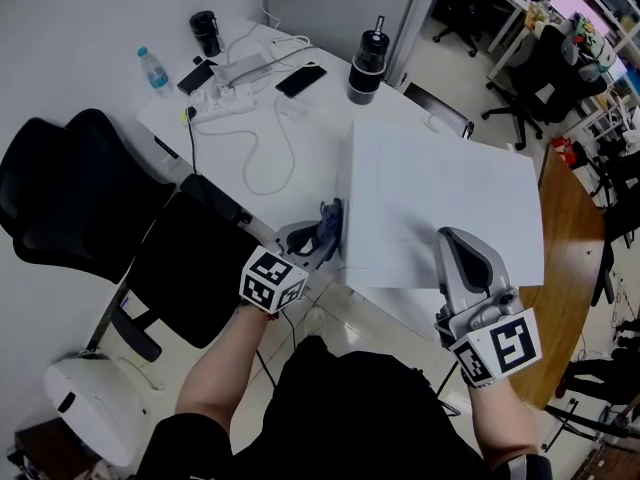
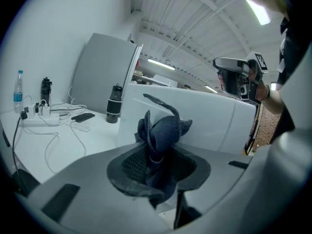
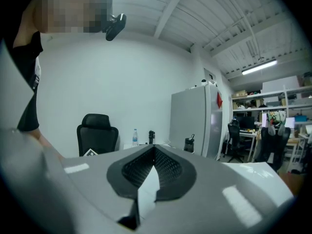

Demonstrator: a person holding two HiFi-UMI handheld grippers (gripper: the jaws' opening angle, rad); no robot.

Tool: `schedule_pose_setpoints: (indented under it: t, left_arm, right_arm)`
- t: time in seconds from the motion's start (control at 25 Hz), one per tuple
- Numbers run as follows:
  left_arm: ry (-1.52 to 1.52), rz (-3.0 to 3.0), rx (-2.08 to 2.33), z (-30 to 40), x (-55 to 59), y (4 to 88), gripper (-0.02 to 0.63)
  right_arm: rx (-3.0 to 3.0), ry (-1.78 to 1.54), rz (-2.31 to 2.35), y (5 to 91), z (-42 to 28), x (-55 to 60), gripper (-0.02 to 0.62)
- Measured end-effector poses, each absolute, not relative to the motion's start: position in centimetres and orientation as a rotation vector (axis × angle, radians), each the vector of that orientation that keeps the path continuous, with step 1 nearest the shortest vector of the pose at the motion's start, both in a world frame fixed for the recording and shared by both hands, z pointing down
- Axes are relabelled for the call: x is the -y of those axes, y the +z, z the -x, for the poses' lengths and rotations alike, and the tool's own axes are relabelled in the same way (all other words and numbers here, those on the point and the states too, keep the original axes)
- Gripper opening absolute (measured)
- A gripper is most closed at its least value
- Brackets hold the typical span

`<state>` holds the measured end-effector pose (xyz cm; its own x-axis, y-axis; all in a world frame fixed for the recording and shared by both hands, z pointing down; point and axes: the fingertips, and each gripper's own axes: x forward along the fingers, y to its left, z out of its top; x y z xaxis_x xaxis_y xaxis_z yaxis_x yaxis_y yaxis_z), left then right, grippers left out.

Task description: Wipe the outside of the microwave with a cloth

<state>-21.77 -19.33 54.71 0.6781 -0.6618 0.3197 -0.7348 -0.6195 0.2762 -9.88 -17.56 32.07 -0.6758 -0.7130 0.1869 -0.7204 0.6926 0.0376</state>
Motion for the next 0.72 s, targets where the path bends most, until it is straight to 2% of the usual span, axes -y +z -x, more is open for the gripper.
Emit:
schedule_pose_setpoints:
  t: [0.72]
  left_arm:
    - [0.273, -2.504, 1.116, 22.8, 28.3, 55.6, 0.104]
  right_arm:
    - [2.666, 0.024, -1.279, 31.3, 9.4, 21.5, 0.001]
